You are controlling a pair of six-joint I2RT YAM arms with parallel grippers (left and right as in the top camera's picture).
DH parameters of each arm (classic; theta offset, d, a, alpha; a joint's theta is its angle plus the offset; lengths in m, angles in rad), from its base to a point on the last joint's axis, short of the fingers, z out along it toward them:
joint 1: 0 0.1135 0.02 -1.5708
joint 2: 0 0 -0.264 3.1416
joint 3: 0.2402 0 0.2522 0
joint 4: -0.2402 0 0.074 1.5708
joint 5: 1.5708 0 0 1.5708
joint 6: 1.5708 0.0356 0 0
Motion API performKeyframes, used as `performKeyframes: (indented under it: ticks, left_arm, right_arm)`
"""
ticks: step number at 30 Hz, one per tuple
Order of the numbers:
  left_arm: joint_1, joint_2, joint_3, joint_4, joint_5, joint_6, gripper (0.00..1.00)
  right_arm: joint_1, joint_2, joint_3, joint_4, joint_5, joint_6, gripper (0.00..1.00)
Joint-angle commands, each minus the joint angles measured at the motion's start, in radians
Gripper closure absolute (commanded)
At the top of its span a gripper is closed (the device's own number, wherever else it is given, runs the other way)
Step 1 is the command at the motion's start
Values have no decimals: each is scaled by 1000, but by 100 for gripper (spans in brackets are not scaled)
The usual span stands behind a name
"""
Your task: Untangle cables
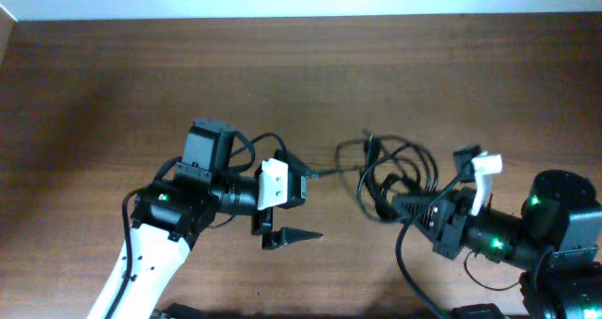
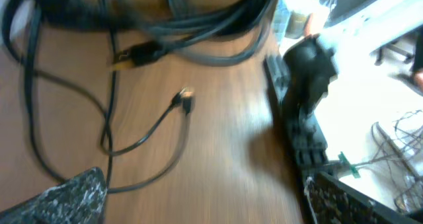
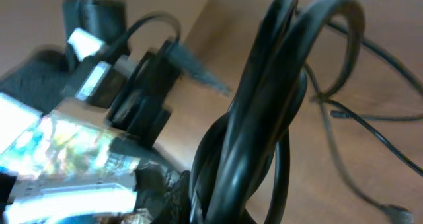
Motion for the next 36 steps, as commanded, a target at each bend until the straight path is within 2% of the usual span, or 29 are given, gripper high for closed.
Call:
performKeyframes:
  ticks: [1,2,6,8,9,11,14,21,24,25,27,28,29,30,31,32,35,36]
  left_arm:
    - [3,2,7,158,204,-351,1]
    - [3,2,8,195,204,-426,1]
    - [3,2,8,428,201,-917,1]
    - [2,2,8,600,200,-1164,1]
    - [2,2,8,725,187,-1328,1]
    - [-15,2,8,888,77,-1587,1]
    - [-84,2,8,900,-104,-1742,1]
    - [-223,2,8,935,-356,-1768,1]
    - [-261,5,7,935,-420,-1767,1]
    - [-270,11,8,935,-429,-1768,7]
    - [-271,19,7,935,-428,-1768,47]
    - [-271,23,8,935,-428,-1768,62]
    - [-271,26,8,935,-428,-1768,69]
    - [-271,26,8,935,-428,-1768,80]
    - [-271,26,8,935,-425,-1768,87]
    - [-271,26,8,935,-426,-1768,88]
    - [-271,26,8,939,-425,-1767,100]
    - [-271,26,8,939,-425,-1766,100]
  right_arm:
    - [0,-6,5,126,69,97,96]
    - [0,-6,5,160,69,108,96]
    - [0,-6,5,305,19,125,96]
    - [0,-6,5,374,-3,142,96]
    - [0,-5,5,433,-7,174,96]
    - [0,1,5,504,-7,203,96]
    - [0,29,5,575,-41,275,96]
    - [0,105,5,582,-105,289,96]
    - [0,114,5,582,-116,289,96]
    - [0,114,5,582,-123,288,96]
    - [0,114,5,582,-129,288,96]
    - [0,114,5,582,-130,288,96]
    - [0,114,5,582,-131,288,96]
    - [0,114,5,582,-132,288,96]
    - [0,114,5,582,-134,288,96]
    - [0,114,5,582,-137,288,96]
    - [0,114,5,581,-149,288,96]
    - [0,114,5,581,-149,288,96]
